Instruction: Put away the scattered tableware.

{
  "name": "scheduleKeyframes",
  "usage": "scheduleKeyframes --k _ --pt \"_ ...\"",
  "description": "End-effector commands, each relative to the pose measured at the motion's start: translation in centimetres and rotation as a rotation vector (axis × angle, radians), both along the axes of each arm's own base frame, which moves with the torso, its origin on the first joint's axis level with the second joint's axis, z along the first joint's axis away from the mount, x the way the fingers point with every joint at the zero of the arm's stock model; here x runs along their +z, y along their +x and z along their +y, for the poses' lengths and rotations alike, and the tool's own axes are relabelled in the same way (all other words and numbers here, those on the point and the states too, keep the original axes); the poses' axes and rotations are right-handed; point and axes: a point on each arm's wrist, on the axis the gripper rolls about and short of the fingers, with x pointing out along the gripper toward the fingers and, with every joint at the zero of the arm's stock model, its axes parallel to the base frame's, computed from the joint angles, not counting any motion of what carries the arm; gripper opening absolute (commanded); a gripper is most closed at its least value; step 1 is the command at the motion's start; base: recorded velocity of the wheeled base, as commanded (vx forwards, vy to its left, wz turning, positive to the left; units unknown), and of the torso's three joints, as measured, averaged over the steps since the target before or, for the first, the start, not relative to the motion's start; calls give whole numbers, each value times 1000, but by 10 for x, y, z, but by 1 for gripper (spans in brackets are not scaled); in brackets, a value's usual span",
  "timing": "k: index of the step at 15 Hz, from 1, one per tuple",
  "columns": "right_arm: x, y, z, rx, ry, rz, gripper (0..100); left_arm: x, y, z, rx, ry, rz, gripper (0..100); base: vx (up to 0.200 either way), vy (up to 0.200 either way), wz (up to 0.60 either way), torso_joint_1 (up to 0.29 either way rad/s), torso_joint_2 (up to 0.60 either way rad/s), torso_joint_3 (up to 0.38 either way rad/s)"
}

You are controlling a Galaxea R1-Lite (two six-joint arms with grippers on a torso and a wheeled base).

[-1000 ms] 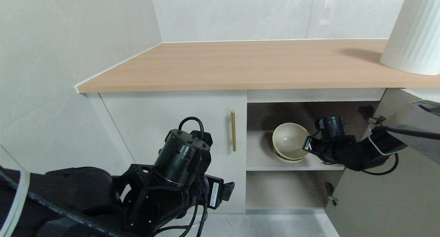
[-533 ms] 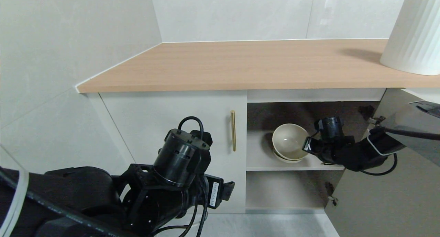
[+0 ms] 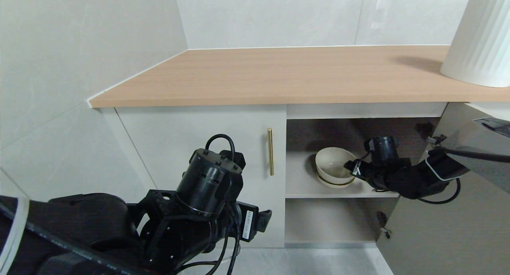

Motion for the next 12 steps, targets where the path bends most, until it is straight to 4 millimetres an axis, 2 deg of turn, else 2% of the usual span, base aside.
scheduleKeyframes --k 1,4,7,8,10,11,12 --pt "2 -1 0 1 1 -3 100 1 1 1 5 -2 -2 100 0 0 0 0 0 0" --pt "21 -17 1 21 11 -18 100 20 5 17 78 -72 -44 100 0 0 0 0 0 0" --pt "66 -65 14 142 11 -16 100 54 7 57 190 -170 -126 100 0 0 0 0 0 0" --pt "90 -89 24 198 14 -6 100 59 9 70 228 -187 -140 100 0 0 0 0 0 0" --pt "112 -122 27 246 3 31 100 50 6 83 260 -165 -115 100 0 0 0 0 0 0" --pt "124 -150 20 271 -6 52 100 40 -8 92 257 -139 -95 100 0 0 0 0 0 0" --pt "127 -160 16 279 -17 64 100 40 -14 96 249 -138 -95 100 0 0 0 0 0 0"
